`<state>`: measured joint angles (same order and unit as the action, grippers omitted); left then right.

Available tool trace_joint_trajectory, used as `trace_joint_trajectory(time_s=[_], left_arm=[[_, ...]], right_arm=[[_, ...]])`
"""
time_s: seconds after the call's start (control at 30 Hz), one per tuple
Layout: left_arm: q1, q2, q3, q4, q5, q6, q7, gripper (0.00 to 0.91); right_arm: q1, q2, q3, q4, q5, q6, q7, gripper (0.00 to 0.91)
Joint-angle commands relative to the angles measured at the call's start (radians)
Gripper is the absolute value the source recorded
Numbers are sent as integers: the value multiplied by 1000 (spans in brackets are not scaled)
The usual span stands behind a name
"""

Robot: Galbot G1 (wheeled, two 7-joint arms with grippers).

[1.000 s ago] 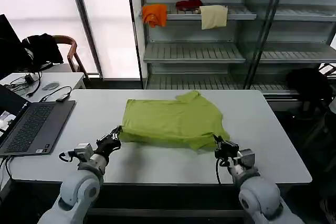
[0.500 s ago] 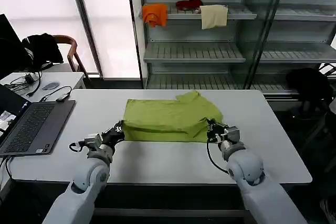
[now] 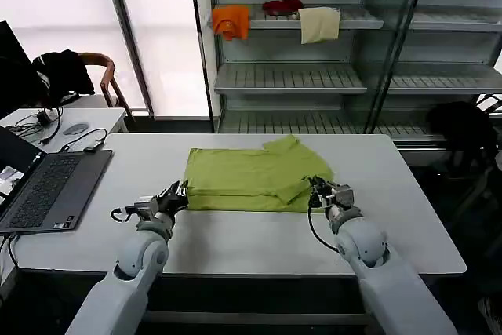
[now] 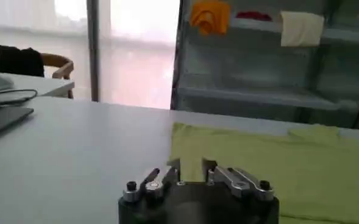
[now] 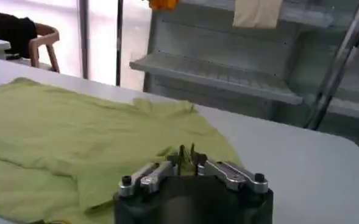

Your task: Fold and organize the clothes.

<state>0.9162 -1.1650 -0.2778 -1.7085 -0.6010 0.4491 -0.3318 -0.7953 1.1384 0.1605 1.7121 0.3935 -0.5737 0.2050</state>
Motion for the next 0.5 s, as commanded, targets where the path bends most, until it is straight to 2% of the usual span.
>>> trace_joint_trajectory(time_s=[0.03, 0.17, 0.27, 0.4, 0.5], left_arm=[[-9, 10, -2, 5, 17, 2, -6, 907], [22, 40, -21, -67, 11, 40, -6, 907], [74, 63, -45, -143, -2, 87, -2, 907], [173, 75, -75, -221, -18, 115, 32, 907], [233, 71, -84, -260, -27, 116, 74, 907]], right_arm=[[16, 4, -4, -15, -4, 3, 26, 907], [2, -11, 18, 44, -4, 2, 23, 907], [-48, -40, 39, 118, 31, -4, 16, 907], [-208, -100, 96, 255, 80, -3, -7, 907], [-314, -123, 152, 306, 99, 28, -29, 907]])
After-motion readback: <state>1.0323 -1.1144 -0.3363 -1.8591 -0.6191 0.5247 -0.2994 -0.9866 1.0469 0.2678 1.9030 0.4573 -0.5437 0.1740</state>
